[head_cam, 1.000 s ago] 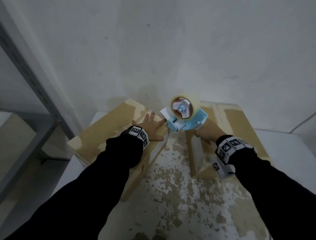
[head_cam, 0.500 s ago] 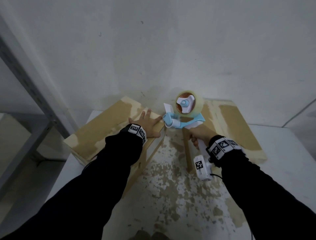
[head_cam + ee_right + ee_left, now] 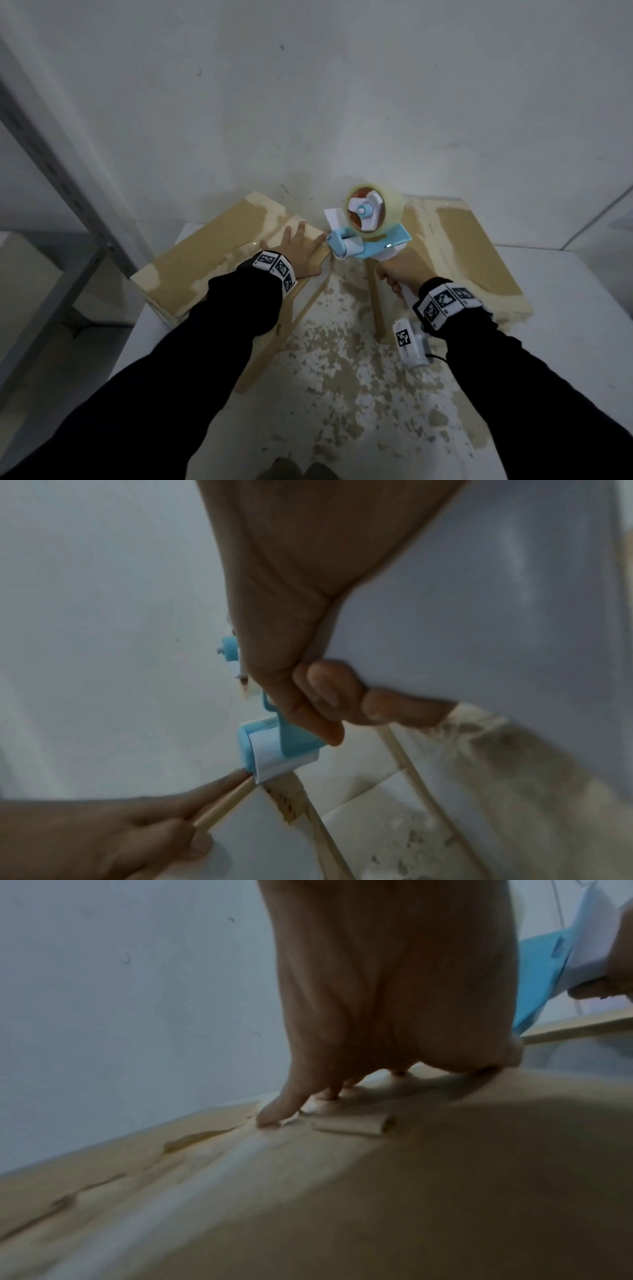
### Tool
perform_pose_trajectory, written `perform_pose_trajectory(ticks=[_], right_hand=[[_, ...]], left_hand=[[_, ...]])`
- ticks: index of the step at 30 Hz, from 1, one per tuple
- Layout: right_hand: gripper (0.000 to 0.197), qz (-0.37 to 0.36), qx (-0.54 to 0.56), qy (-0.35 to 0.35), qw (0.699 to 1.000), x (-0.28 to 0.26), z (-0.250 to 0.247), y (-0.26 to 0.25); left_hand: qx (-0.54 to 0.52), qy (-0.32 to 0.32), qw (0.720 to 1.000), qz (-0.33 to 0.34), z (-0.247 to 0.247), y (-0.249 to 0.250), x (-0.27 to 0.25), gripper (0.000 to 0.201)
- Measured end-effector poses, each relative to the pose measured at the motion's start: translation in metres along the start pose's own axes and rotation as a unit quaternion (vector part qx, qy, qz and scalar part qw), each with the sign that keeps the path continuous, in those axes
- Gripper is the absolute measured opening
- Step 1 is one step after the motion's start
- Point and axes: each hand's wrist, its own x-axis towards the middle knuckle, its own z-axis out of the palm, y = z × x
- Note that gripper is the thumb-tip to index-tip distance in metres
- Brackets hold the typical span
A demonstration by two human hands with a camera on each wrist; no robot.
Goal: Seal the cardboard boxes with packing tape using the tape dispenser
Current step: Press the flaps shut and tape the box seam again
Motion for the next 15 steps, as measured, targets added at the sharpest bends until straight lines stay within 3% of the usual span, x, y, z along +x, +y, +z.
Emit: perform_pose_trajectory(ticks=[7, 11, 15], right_hand=[[0.031, -0.148, -0.206, 0.016, 0.967, -0.001, -0.013, 0.005], [0.022, -0.122, -0.275, 0.002, 0.954, -0.005, -0.024, 0.029], [0.027, -0.108, -0.225, -0.002, 0.968, -0.006, -0.024, 0.040]], left_hand=[[-0.005, -0.007, 1.000, 0.011, 0.001, -0.003, 0.003, 0.075], [-0.006, -0.012, 1.000, 0.008, 0.002, -0.005, 0.005, 0.074], [-0.006, -0.018, 1.000, 0.006, 0.001, -0.004, 0.006, 0.074]])
